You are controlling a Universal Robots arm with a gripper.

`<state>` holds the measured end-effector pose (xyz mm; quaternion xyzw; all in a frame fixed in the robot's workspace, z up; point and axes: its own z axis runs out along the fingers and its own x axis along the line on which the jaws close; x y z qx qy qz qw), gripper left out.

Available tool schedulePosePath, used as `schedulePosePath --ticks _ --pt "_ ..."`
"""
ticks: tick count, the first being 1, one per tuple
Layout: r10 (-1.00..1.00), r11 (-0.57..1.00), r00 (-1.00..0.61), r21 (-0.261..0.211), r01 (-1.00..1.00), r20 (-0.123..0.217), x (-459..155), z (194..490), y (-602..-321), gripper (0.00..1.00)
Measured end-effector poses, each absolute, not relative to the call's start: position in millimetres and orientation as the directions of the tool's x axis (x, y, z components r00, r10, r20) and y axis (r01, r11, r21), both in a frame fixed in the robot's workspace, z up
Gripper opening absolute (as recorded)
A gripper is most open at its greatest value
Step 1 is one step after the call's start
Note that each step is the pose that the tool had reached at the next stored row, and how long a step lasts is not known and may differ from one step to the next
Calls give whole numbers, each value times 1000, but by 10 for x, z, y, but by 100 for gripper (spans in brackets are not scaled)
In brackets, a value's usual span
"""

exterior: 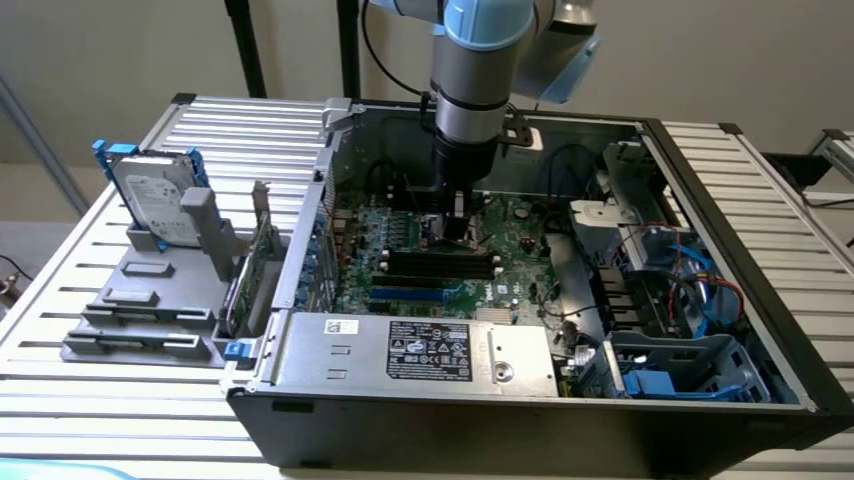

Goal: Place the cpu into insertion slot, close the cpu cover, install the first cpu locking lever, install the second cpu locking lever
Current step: 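Place the cpu into insertion slot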

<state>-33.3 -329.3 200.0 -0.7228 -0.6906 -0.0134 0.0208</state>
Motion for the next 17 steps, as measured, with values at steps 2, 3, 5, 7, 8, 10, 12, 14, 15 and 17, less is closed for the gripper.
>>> schedulePosePath --ticks 2,3,5,7,8,10,12,14,15,17 --pt "998 -45 45 -11 999 48 -334 1998 -3293 54" --pt "998 -44 45 -11 999 48 -334 1997 -3293 54" --pt "998 -44 44 -10 999 48 -334 1994 -3293 54" --pt "998 -43 44 -10 999 48 -334 1992 -3293 54" --pt "998 -43 44 -10 999 48 -334 1990 -3293 54" --pt "998 -43 44 -9 999 48 -335 1988 -3293 54" --pt "998 -43 44 -9 999 48 -335 1986 -3293 54" --pt "998 -43 44 -9 999 48 -336 1985 -3293 54" --pt "998 -43 44 -9 999 48 -337 1985 -3293 54" --pt "998 -43 43 -9 999 48 -338 1984 -3293 54"
